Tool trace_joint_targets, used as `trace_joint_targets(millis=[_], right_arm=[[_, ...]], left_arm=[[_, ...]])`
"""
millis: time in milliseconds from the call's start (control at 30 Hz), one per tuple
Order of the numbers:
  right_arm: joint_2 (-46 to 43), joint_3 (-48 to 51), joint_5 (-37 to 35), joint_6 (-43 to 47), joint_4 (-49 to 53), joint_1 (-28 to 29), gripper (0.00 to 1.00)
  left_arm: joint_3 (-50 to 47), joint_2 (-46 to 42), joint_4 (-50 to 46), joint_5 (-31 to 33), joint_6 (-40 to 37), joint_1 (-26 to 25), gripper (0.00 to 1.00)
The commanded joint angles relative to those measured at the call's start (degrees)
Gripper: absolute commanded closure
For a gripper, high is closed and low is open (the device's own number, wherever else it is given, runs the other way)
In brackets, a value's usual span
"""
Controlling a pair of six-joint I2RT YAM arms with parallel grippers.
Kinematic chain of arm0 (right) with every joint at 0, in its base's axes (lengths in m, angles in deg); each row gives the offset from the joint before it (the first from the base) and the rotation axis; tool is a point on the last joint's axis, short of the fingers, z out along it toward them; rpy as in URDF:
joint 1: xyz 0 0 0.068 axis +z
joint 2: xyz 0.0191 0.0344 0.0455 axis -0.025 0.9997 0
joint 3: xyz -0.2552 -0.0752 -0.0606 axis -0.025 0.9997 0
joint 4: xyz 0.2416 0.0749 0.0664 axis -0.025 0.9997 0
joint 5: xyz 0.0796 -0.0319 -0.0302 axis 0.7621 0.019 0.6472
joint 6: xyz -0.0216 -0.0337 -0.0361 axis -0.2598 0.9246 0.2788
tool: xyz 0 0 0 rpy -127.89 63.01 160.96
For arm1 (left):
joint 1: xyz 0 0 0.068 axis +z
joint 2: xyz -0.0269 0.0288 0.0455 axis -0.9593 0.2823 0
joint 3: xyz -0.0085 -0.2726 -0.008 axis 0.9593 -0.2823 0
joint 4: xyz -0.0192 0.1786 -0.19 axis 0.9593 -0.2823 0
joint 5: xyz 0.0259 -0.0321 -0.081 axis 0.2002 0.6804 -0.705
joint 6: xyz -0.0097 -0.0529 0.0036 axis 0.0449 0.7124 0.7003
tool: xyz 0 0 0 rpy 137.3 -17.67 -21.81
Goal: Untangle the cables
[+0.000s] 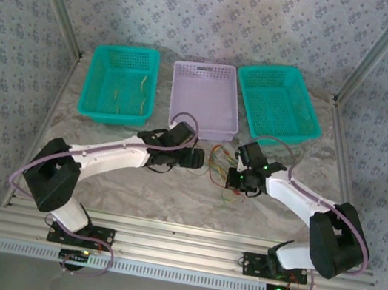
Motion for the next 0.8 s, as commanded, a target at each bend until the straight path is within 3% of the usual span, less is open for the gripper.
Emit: trace_joint_targets(millis=[0, 500, 667, 767], right_arm=[[-1.7, -2.1, -0.1, 2.6, 0.8, 2.0, 1.00], [-7.4, -2.1, 8.3, 9.2, -2.5, 7.1, 1.00], [-8.1, -1.6, 10.0, 9.7, -3.6, 7.7, 1.00], [-8.2, -1.5, 10.6, 10.3, -3.8, 8.2, 1.00]], left_arm=[[1.4, 2.3, 2.6, -1.7, 2.0, -1.3, 0.10], [0.9, 8.2, 9.2, -2.8, 8.2, -2.7, 0.14], [0.7, 8.0, 9.8, -2.1, 8.7, -2.7, 0.23], [0.7, 8.0, 10.1, -1.9, 8.6, -2.7, 0.39]])
